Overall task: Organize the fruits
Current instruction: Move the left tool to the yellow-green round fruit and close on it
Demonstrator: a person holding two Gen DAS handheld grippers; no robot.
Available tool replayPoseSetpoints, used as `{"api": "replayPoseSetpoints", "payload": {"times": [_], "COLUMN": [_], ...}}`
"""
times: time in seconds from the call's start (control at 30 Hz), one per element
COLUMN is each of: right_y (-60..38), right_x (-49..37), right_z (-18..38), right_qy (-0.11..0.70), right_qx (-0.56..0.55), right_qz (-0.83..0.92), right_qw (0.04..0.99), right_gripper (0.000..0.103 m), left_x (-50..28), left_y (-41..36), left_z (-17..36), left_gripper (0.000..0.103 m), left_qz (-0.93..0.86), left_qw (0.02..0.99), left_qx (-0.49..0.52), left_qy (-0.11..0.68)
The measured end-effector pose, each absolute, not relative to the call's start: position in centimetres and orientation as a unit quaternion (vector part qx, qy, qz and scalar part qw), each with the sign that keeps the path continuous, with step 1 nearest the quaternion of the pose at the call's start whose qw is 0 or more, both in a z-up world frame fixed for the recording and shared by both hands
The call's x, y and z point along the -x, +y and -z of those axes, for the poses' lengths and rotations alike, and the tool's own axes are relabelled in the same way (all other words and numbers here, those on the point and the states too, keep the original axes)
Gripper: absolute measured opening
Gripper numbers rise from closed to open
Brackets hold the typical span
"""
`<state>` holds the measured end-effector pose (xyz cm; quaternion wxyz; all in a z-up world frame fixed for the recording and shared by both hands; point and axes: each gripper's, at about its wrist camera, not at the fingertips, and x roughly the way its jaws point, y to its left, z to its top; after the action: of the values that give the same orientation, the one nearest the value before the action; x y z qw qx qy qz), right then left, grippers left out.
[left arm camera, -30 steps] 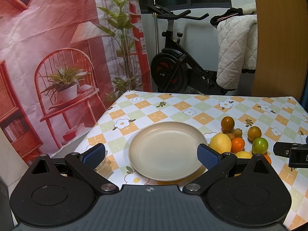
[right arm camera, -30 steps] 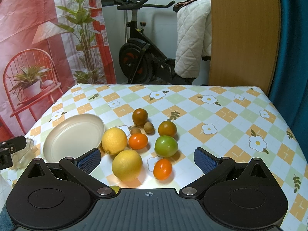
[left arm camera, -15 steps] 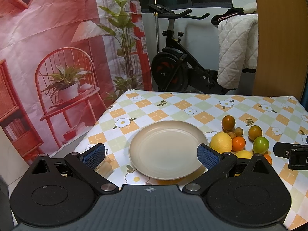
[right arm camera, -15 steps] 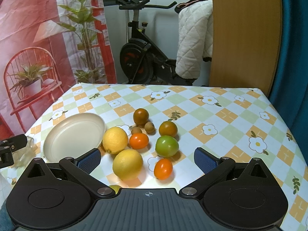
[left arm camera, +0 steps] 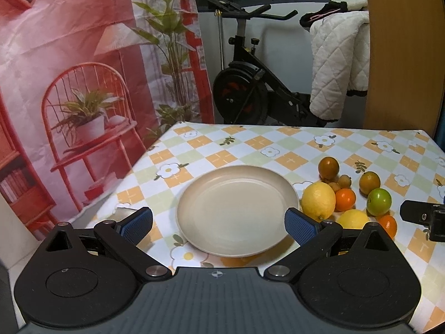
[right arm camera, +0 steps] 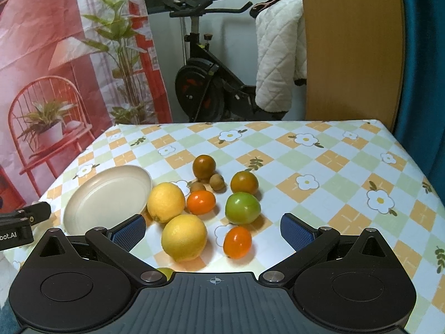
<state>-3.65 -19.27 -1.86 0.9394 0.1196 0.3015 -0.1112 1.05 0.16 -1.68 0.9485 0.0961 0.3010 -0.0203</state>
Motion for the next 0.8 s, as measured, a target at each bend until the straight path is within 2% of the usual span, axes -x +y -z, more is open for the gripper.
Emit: {"api": "replayPoseSetpoints", "payload": {"times": [0.13,0.57,0.8], "right_y": [-19.4,-17.8,-17.0], "right_x": [3.9,3.2,2.9], "right_z": [2.5,3.8,5.2], "right_qy": [0.285,0.331,0.364], "right_qx": [-0.122,-0.06,-0.055], "right_qz": [0.116,0.095,0.059], "right_qw": [0.944,0.937,0.928], "right_gripper": [0.103,0.102,0.091], "left_x": [-1.4,-1.6,-1.8], "left_y": [0.1,-0.2,-0.4], "left_z": [2.2,3.5,4.1], "left_gripper": [0.094,0.087,0.086], "left_qz": [0.027,0.082,0.112], "left_qw": [0.946,0.944,0.941], "left_qx": [-0.093,-0.066,-0.051], "left_qy": [0.31,0.314,0.314]}}
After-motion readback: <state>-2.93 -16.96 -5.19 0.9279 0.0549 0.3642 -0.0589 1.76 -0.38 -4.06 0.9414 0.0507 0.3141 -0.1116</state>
